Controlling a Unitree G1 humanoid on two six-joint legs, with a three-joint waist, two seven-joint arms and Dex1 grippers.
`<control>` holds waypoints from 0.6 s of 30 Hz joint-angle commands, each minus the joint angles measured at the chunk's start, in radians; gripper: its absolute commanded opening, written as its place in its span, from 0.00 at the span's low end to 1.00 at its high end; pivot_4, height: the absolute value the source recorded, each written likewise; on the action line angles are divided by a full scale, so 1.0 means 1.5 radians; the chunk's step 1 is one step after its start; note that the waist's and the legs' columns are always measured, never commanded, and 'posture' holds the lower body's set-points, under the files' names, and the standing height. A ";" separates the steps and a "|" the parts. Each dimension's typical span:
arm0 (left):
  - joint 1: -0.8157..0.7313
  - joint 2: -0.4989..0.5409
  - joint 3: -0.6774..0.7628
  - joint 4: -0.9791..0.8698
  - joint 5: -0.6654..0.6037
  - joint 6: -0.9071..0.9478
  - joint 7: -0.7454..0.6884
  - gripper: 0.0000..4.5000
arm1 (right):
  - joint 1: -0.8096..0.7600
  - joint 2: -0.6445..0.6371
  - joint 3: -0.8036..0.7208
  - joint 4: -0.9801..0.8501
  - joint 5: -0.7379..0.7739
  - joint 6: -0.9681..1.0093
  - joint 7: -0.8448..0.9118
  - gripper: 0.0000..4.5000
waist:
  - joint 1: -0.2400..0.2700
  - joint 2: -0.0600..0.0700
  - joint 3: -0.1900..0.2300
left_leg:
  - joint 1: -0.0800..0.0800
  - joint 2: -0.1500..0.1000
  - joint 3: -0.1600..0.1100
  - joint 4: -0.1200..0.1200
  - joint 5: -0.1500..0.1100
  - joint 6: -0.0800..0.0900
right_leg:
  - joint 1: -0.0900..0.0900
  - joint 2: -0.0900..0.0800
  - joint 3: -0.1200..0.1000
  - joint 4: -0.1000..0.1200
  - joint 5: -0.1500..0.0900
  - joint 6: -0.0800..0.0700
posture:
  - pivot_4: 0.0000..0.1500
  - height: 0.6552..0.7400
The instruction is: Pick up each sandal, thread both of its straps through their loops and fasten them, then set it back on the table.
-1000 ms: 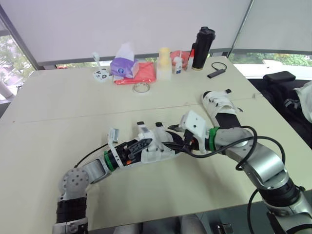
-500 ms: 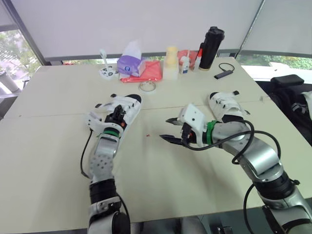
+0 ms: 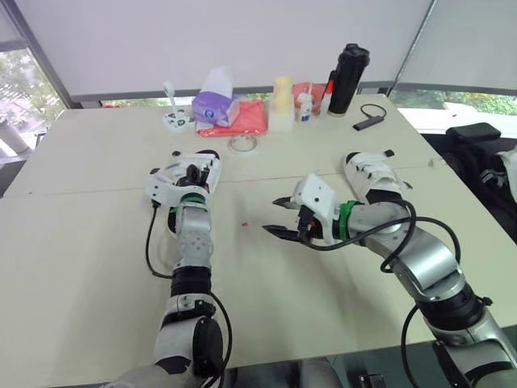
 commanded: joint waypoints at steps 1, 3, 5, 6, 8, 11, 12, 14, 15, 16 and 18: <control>-0.045 -0.076 -0.012 0.009 0.009 -0.039 -0.006 0.01 | -0.010 0.000 -0.001 -0.028 -0.002 -0.004 0.001 0.66 | -0.001 0.000 0.000 | 0.000 0.000 0.000 0.000 0.000 0.000 | 0.000 0.000 0.000 0.000 0.000 0.000 | 1.00 1.00; -0.034 -0.074 -0.013 0.015 0.006 -0.036 -0.004 0.09 | -0.010 -0.001 -0.002 -0.028 -0.003 -0.004 0.002 0.66 | -0.002 0.000 0.000 | 0.000 0.000 0.000 0.000 0.000 0.000 | 0.000 0.000 0.000 0.000 0.000 0.000 | 1.00 1.00; -0.022 -0.072 -0.016 0.013 0.005 -0.031 -0.006 0.25 | -0.009 -0.002 -0.002 -0.028 -0.003 -0.004 0.001 0.66 | -0.002 0.000 0.000 | 0.000 0.000 0.000 0.000 0.000 0.000 | 0.000 0.000 0.000 0.000 0.000 0.000 | 1.00 1.00; -0.019 -0.072 -0.018 0.012 0.004 -0.030 -0.008 0.34 | -0.009 -0.001 -0.001 -0.028 -0.004 -0.004 0.001 0.66 | -0.002 0.000 0.000 | 0.000 0.000 0.000 0.000 0.000 0.000 | 0.000 0.000 0.000 0.000 0.000 0.000 | 1.00 1.00; -0.013 -0.072 -0.021 0.008 0.003 -0.025 -0.006 0.59 | -0.009 -0.001 -0.001 -0.028 -0.004 -0.004 0.001 0.66 | -0.001 0.000 0.000 | 0.000 0.000 0.000 0.000 0.000 0.000 | 0.000 0.000 0.000 0.000 0.000 0.000 | 1.00 1.00; 0.017 -0.062 -0.045 -0.025 0.002 0.023 -0.022 0.95 | -0.008 0.000 -0.002 -0.026 -0.005 -0.004 0.000 0.66 | -0.001 0.000 0.000 | 0.000 0.000 0.000 0.000 0.000 0.000 | 0.000 0.000 0.000 0.000 0.000 0.001 | 1.00 1.00; 0.031 -0.061 -0.052 -0.044 0.000 0.032 -0.032 1.00 | -0.007 0.000 -0.002 -0.027 -0.005 -0.004 0.000 0.66 | -0.001 0.000 0.000 | 0.000 0.000 0.000 0.000 0.000 0.000 | 0.000 0.000 0.000 0.000 0.000 0.001 | 1.00 1.00; 0.059 -0.046 -0.074 -0.080 0.001 0.066 -0.057 1.00 | -0.006 0.001 -0.002 -0.028 -0.006 -0.004 0.000 0.66 | -0.002 0.000 0.000 | 0.000 0.000 0.000 0.000 0.000 0.000 | 0.000 0.000 0.000 0.000 0.000 0.001 | 1.00 1.00; 0.078 -0.032 -0.086 -0.108 -0.006 0.101 -0.067 1.00 | -0.005 0.000 -0.003 -0.028 -0.005 -0.004 0.000 0.66 | -0.002 0.000 0.000 | 0.000 0.000 0.000 0.000 0.000 0.000 | 0.000 0.000 0.000 0.000 0.000 0.001 | 1.00 1.00; 0.097 -0.018 -0.097 -0.133 -0.012 0.133 -0.076 1.00 | -0.004 0.000 -0.003 -0.028 -0.005 -0.004 0.000 0.66 | -0.003 0.000 0.000 | 0.000 0.000 0.000 0.000 0.000 0.000 | 0.000 0.000 0.000 0.000 0.000 0.001 | 1.00 1.00; 0.136 0.000 -0.105 -0.189 -0.035 0.200 -0.074 1.00 | -0.003 -0.002 -0.004 -0.027 -0.005 -0.005 0.002 0.66 | -0.002 0.001 0.000 | 0.000 0.000 0.000 0.000 0.000 0.000 | 0.000 0.000 0.000 0.001 0.000 0.001 | 1.00 1.00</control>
